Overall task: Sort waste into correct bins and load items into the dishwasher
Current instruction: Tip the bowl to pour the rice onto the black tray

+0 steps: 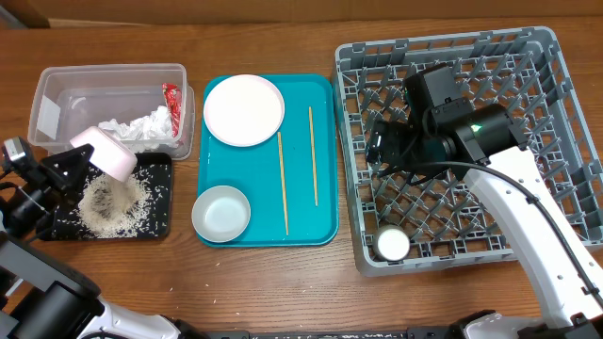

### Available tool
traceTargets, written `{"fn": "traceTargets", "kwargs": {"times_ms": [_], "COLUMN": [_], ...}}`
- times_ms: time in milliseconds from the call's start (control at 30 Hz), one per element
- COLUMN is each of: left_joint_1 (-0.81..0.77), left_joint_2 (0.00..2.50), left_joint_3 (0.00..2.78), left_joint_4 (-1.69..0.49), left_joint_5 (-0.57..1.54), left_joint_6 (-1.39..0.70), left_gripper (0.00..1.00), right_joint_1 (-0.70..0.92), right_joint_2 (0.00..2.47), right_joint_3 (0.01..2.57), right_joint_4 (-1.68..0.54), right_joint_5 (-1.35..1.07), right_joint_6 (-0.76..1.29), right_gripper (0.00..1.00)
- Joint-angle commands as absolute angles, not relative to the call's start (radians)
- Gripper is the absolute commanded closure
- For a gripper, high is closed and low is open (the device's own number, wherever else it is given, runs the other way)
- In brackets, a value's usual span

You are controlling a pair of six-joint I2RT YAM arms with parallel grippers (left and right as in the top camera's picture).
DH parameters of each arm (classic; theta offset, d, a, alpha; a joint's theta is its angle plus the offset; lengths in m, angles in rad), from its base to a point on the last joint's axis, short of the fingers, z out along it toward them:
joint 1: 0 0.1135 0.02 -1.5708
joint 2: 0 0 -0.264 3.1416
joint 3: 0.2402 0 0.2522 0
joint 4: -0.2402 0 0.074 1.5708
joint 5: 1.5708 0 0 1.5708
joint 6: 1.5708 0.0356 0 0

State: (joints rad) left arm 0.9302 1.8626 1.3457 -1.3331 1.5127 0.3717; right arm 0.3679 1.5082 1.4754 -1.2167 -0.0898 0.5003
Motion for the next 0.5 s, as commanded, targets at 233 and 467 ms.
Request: {"fn": "traceTargets", "kwargs": {"times_ms": [233, 467], "left_joint_1": [0.934, 0.936], "left_joint_2": [1.844, 1.844], "left_joint_3": [1.342, 1.342], "left_joint_4": [-1.351, -1.287], "left_joint_5": [1.581, 1.582], "left_joint_6": [0.224, 0.22], "left_gripper": [0.96, 0.96], "right_joint_1": [0.366, 0.366], "right_joint_2": [1.503, 1.503], "right_joint_3": [1.494, 1.494], "right_joint_4": [-1.214, -1.216], "right_joint_5": [-0.091, -0.091], "right_joint_6": [0.496, 0.496], "right_gripper": [0.1, 0.1]}}
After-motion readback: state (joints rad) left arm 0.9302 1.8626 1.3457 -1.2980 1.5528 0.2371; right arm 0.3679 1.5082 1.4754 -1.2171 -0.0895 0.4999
